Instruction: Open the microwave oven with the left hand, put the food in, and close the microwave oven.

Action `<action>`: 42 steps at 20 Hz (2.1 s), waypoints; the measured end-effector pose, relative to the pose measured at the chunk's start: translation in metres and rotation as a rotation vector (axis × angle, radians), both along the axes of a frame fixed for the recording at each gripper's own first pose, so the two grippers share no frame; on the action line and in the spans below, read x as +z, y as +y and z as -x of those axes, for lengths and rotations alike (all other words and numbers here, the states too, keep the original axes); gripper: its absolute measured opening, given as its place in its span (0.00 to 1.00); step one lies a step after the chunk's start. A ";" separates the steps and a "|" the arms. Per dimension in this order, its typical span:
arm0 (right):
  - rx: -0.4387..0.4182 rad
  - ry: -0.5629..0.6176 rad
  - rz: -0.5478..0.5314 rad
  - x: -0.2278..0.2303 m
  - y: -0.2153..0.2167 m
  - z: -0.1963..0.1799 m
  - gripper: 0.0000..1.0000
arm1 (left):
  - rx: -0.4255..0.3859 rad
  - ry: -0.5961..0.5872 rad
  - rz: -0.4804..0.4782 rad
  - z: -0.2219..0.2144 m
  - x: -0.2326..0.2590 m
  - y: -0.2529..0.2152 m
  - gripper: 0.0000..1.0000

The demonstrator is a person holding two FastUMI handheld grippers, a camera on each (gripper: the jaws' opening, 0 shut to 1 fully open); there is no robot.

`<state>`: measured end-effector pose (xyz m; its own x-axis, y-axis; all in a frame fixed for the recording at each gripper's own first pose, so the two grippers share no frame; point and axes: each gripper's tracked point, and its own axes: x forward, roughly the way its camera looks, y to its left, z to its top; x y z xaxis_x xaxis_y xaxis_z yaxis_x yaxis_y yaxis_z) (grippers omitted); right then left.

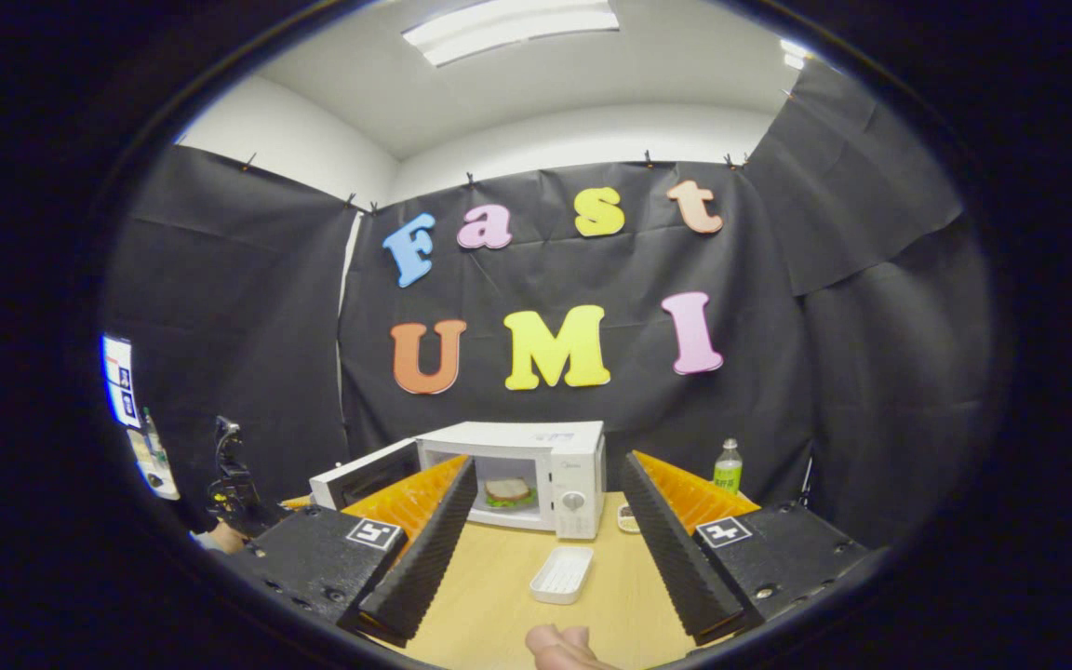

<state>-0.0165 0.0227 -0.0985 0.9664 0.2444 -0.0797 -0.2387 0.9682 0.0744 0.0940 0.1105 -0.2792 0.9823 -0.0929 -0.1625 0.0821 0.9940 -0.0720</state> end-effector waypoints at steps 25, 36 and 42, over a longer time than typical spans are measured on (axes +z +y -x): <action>-0.051 0.033 0.002 -0.072 -0.063 -0.064 1.00 | -0.201 -0.010 -0.005 -0.163 -0.018 -0.189 0.00; -0.063 0.077 0.021 -0.111 -0.080 -0.100 1.00 | -0.086 0.040 0.010 -0.244 -0.027 -0.207 0.00; -0.064 0.098 -0.007 -0.115 -0.073 -0.097 0.92 | -0.054 0.051 -0.018 -0.248 -0.026 -0.208 0.00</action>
<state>0.0810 -0.0499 -0.2135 0.9677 0.1833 -0.1732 -0.1677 0.9807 0.1009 0.3416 -0.0978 -0.3057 0.9662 -0.1425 -0.2147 0.1326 0.9894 -0.0597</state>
